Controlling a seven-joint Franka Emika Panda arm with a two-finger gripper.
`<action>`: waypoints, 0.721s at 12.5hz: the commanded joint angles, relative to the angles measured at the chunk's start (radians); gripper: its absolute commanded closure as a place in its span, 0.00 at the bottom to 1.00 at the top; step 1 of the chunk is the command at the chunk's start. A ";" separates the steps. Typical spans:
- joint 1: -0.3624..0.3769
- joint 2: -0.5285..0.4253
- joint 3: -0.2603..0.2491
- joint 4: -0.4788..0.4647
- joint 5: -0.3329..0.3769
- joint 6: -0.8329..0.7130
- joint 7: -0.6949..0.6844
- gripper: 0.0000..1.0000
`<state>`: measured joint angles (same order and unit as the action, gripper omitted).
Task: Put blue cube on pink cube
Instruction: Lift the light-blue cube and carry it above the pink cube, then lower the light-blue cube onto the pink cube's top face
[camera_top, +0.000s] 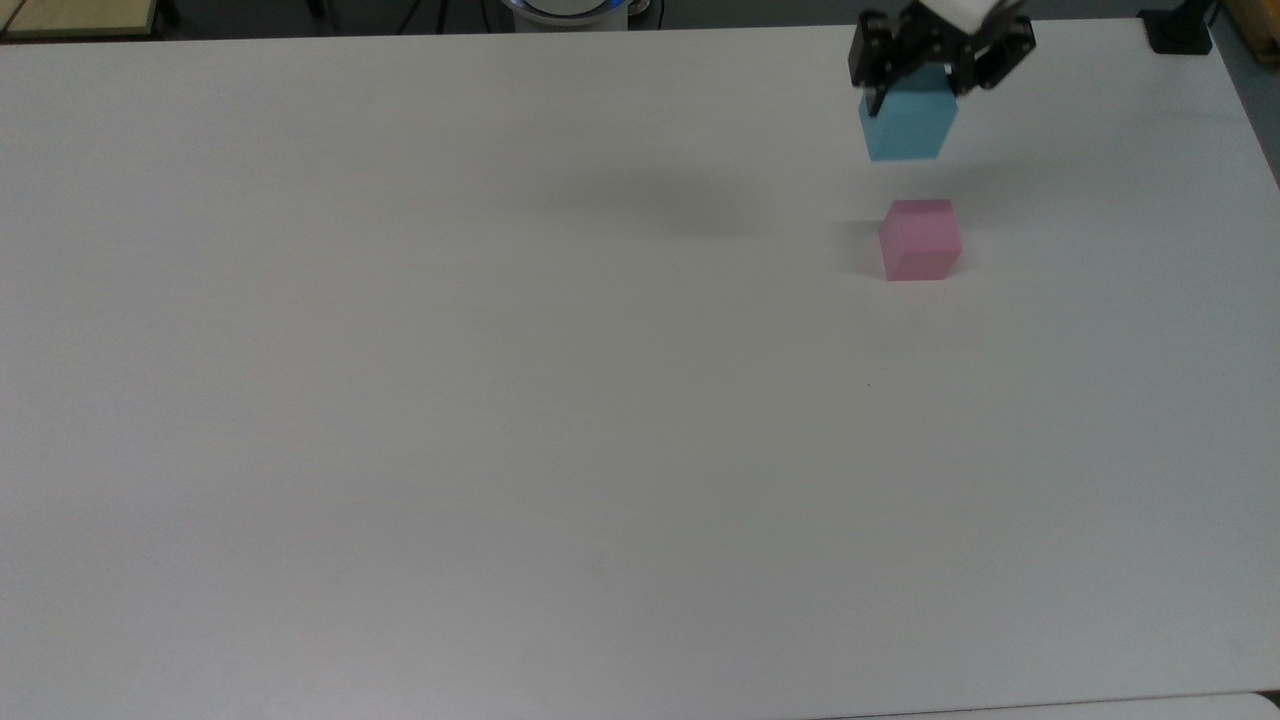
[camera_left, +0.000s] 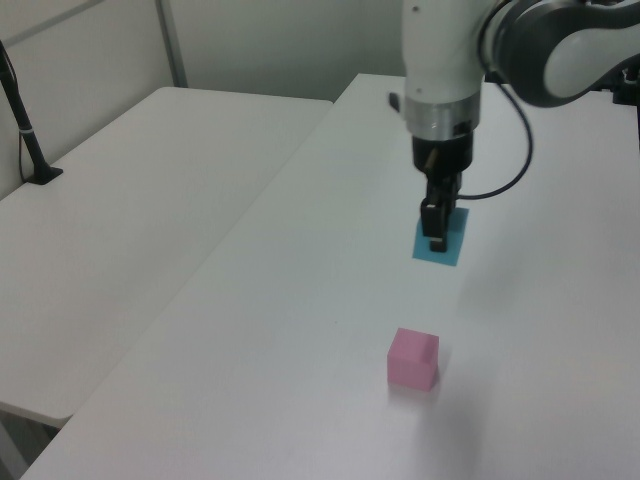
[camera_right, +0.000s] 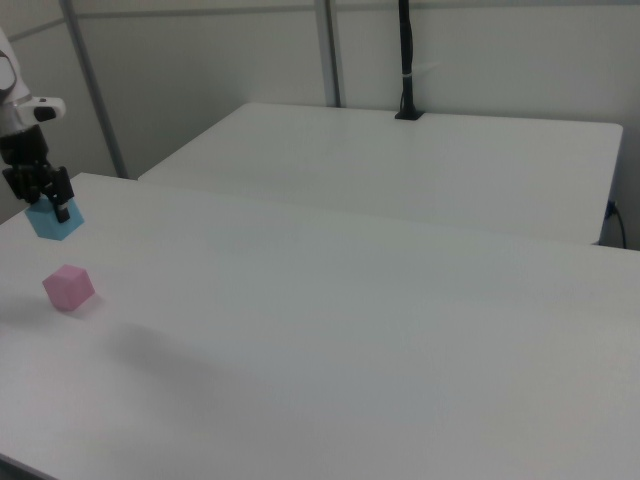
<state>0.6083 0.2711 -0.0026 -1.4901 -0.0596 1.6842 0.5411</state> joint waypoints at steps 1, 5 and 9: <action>0.004 0.137 -0.004 0.175 0.023 -0.047 -0.029 0.79; 0.024 0.207 0.012 0.183 0.033 0.025 0.057 0.79; 0.061 0.207 0.012 0.130 0.055 0.072 0.100 0.79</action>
<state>0.6590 0.4833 0.0155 -1.3357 -0.0345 1.7046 0.6156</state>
